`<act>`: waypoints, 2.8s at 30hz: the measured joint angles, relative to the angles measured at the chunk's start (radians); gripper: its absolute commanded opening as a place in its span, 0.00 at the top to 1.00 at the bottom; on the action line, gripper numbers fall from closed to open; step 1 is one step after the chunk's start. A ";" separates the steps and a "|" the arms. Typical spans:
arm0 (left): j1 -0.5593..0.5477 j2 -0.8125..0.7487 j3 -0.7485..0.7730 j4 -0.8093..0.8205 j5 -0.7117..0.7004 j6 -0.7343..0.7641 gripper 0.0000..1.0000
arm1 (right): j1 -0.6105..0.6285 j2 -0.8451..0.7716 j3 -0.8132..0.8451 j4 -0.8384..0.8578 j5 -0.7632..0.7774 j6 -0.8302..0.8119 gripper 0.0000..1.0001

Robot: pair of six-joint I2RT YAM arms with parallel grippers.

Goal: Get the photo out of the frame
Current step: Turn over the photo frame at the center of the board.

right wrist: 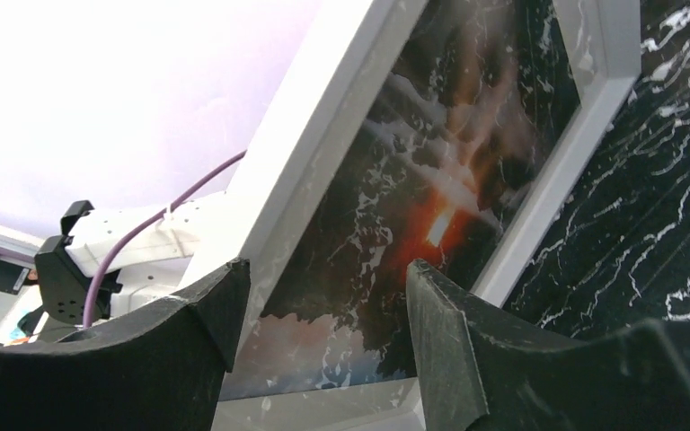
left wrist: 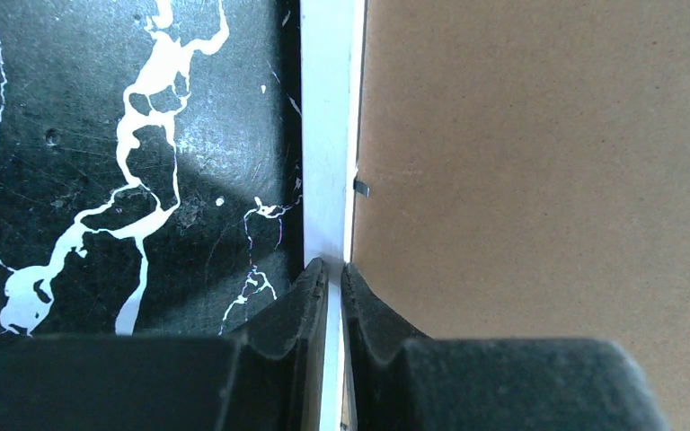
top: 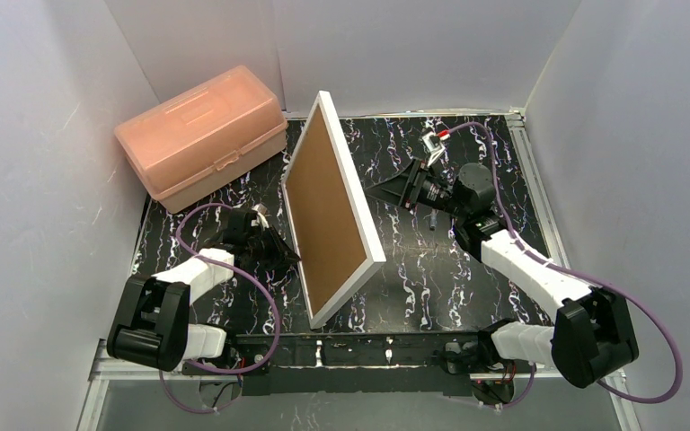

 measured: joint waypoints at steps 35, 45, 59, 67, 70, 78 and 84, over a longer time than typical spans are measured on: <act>0.000 0.014 0.004 -0.094 -0.056 0.001 0.96 | -0.087 0.019 0.080 -0.634 0.209 -0.365 0.21; 0.000 0.045 0.067 -0.166 -0.108 0.000 0.92 | -0.155 0.109 -0.141 -0.560 0.193 -0.387 0.20; 0.000 -0.093 0.077 -0.235 -0.195 0.003 0.72 | -0.154 0.159 -0.127 -0.644 0.313 -0.497 0.01; -0.002 -0.251 0.056 -0.255 -0.199 0.024 0.37 | -0.149 0.085 -0.003 -0.751 0.517 -0.516 0.01; -0.002 -0.302 0.048 -0.266 -0.199 0.031 0.17 | -0.149 0.039 0.029 -0.787 0.626 -0.524 0.01; -0.002 -0.389 0.031 -0.323 -0.193 0.012 0.02 | -0.149 0.045 0.125 -0.877 0.832 -0.539 0.02; -0.002 -0.479 0.008 -0.336 -0.208 0.019 0.02 | -0.149 0.084 0.145 -0.881 0.918 -0.572 0.09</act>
